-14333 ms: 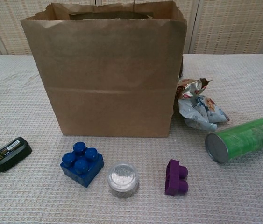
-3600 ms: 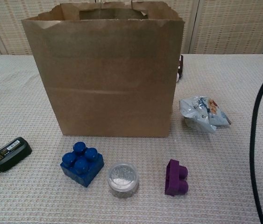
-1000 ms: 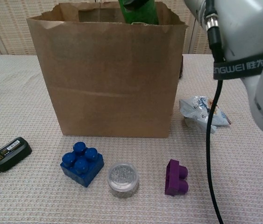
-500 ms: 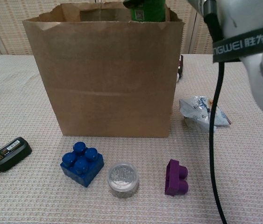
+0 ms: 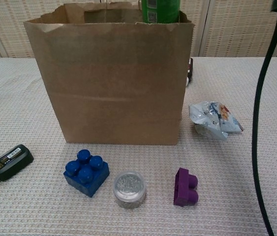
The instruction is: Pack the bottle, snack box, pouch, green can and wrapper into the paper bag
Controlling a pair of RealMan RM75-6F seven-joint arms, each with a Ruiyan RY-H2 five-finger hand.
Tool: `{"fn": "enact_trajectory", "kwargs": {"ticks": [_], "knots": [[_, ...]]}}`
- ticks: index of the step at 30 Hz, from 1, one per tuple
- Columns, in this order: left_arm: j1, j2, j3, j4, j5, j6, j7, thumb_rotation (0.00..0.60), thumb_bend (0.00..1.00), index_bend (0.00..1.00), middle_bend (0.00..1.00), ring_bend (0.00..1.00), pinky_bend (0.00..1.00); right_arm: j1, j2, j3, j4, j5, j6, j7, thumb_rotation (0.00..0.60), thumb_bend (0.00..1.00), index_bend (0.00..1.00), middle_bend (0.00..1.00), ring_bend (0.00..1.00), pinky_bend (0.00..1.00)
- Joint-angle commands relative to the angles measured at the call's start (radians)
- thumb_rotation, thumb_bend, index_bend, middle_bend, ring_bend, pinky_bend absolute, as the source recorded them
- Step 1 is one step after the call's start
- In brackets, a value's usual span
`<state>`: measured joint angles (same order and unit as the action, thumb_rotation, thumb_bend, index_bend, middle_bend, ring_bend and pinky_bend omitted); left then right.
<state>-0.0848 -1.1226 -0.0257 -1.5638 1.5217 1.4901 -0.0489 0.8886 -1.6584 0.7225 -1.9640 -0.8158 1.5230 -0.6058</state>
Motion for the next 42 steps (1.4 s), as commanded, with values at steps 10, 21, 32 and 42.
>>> {"fn": "enact_trajectory", "kwargs": {"ticks": [10,21,32,42], "knots": [[-0.001,0.001,0.001,0.0,0.002,0.0,0.0,0.6,0.33,0.0,0.0,0.0,0.0,-0.223,0.308,-0.193,-0.19,0.045,-0.07,-0.038,0.6,0.02,0.0,0.0,0.0,0.06],[-0.002,-0.001,-0.001,-0.004,-0.001,-0.002,0.015,0.6,0.33,0.0,0.0,0.0,0.0,-0.317,0.39,-0.453,-0.035,0.012,-0.24,0.016,0.6,0.02,0.0,0.0,0.0,0.06],[-0.003,0.0,-0.001,-0.004,0.0,-0.004,0.007,0.6,0.33,0.0,0.0,0.0,0.0,-0.247,0.227,-0.525,0.154,0.043,-0.326,-0.041,0.6,0.02,0.0,0.0,0.0,0.06],[-0.005,0.004,0.001,0.001,0.004,-0.006,-0.008,0.6,0.33,0.0,0.0,0.0,0.0,-0.179,0.09,-0.523,0.288,0.165,-0.366,-0.109,0.6,0.02,0.0,0.0,0.0,0.06]]}}
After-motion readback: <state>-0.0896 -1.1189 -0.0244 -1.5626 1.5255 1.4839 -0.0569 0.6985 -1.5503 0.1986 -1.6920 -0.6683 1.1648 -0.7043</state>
